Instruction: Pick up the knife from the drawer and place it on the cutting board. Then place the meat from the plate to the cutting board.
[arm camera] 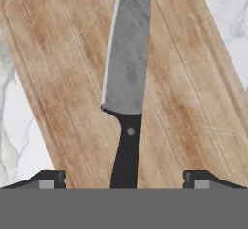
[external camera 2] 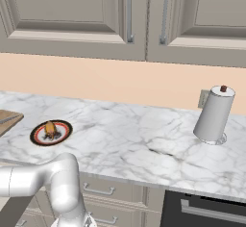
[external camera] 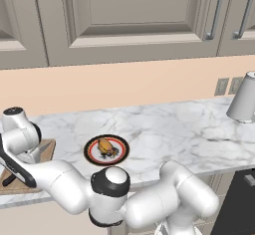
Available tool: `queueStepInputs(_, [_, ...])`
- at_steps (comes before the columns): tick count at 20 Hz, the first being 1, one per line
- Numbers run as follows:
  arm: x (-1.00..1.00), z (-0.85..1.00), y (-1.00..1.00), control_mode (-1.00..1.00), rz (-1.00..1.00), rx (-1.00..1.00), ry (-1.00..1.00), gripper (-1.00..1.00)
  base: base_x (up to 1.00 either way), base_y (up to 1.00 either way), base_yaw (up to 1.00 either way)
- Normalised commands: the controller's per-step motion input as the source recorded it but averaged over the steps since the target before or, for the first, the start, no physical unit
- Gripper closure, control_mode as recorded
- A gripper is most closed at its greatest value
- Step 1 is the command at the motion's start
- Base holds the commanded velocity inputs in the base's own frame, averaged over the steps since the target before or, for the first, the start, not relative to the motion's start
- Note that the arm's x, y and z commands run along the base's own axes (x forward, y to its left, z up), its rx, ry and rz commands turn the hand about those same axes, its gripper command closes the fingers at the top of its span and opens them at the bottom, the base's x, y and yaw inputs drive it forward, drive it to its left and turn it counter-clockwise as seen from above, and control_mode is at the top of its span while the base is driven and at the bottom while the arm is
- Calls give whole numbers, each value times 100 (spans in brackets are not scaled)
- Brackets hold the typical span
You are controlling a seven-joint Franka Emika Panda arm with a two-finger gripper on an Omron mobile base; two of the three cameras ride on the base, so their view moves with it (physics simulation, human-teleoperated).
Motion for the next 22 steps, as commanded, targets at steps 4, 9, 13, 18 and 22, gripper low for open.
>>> queueStepInputs(4, [-32,31,-20,-100,-1,0,-5,-100,0,0,0])
queueStepInputs(9, [-39,5,-42,-100,0,0,-5,-100,0,0,0])
queueStepInputs(13, [-46,3,-59,-100,0,0,-2,-100,0,0,0])
queueStepInputs(18, [-42,3,-72,-100,1,0,-3,-100,0,0,0])
queueStepInputs(22, [-33,3,-88,-100,9,0,-3,-100,0,0,0])
